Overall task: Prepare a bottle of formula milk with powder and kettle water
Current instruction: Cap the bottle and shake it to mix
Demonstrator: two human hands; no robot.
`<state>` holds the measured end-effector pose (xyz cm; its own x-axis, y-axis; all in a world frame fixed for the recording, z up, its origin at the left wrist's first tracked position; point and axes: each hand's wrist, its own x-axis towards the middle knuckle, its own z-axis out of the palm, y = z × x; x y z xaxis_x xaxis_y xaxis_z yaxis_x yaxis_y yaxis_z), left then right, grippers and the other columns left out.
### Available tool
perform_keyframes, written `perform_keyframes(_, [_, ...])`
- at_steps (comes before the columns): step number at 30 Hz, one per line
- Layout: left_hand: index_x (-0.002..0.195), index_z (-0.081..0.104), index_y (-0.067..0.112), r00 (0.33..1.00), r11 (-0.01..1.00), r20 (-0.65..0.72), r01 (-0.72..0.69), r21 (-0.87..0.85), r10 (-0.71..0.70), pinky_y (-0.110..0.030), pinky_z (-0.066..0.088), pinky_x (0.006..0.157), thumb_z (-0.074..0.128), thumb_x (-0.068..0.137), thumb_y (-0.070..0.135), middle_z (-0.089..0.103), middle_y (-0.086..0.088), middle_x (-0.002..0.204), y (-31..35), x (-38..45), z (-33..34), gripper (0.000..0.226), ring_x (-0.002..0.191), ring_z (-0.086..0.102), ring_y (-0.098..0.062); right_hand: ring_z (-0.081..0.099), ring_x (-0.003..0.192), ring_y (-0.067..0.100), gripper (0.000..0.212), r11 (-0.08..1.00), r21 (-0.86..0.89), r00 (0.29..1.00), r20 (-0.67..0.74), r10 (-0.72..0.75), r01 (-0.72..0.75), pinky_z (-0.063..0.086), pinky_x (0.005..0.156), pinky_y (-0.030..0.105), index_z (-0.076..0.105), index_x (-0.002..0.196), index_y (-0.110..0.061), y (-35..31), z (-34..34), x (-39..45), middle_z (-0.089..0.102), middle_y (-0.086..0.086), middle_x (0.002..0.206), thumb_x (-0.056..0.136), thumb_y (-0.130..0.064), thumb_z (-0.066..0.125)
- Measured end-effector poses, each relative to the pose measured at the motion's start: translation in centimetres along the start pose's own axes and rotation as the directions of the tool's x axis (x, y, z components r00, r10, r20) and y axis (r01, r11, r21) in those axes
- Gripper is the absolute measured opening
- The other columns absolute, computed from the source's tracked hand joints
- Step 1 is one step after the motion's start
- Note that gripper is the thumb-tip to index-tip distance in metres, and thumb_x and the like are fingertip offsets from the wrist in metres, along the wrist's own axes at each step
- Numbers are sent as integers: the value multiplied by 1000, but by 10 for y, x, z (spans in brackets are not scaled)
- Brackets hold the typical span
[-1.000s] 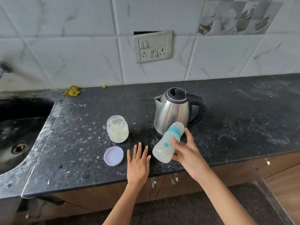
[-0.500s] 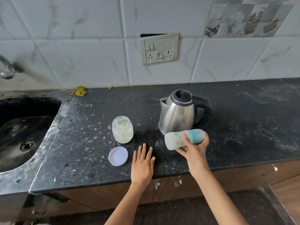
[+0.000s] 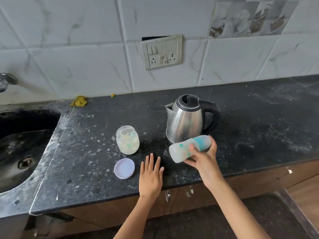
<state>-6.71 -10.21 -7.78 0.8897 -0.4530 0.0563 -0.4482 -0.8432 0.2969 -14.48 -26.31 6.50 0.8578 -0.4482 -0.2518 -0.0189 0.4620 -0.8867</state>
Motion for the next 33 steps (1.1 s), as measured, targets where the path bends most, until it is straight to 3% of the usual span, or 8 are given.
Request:
perform_keyframes(5, [141,48,14,997,994,16,-79,76,78,-44,18,112,33,97,40,40,-16,150,-6,0,5,53,139,39,-33,69,104,23,81,985,-167,975,205,85,-50,60,74,47,30,138,-44,10,9,-22,57,10,123,81,-5,72])
perform_keyframes(9, [141,48,17,1000,1000,-3,-6,4,6,-41,14,114,7,103,44,38,-12,152,-2,-1,4,63,141,36,-30,67,106,32,77,999,30,997,-71,18,-16,61,72,45,27,140,-42,7,2,-8,53,13,130,86,-8,69])
perform_keyframes(13, [141,48,11,996,991,24,-89,103,87,-44,10,115,29,95,42,40,-18,149,-8,0,6,59,137,42,-36,68,107,28,82,989,-109,978,176,115,-97,59,75,51,32,137,-46,19,14,-35,59,13,125,76,-12,76])
perform_keyframes(18, [142,47,17,1000,1000,10,-8,24,8,-43,15,114,20,101,42,36,-12,153,0,0,1,55,141,35,-30,69,103,29,69,999,38,995,-104,0,4,61,73,47,32,135,-42,4,2,-12,59,12,123,88,-6,67])
perform_keyframes(22, [142,47,12,994,985,65,-101,138,93,-48,17,112,37,87,44,37,-17,151,-8,0,5,64,138,39,-35,69,106,25,78,985,-148,976,189,111,-83,60,76,50,34,137,-45,16,19,-43,65,8,117,81,-7,74])
perform_keyframes(26, [139,51,15,1000,1000,4,-10,25,10,-44,16,113,18,101,40,40,-14,151,-1,0,1,56,139,39,-32,67,106,31,67,999,51,986,-168,-7,15,62,68,42,33,134,-40,3,14,-20,57,13,125,88,-6,67])
perform_keyframes(30, [140,44,10,995,993,45,-87,76,84,-48,24,107,30,90,35,48,-19,144,-7,0,3,57,132,48,-35,70,102,26,74,980,-167,979,154,133,-107,60,72,47,35,133,-45,21,29,-44,66,10,119,82,-9,74])
perform_keyframes(33, [142,45,13,997,994,30,-77,72,75,-49,23,109,31,88,33,46,-19,146,-7,1,6,59,134,45,-35,71,102,26,80,987,-122,986,117,121,-106,60,72,45,32,139,-43,22,25,-40,66,8,119,79,-11,74])
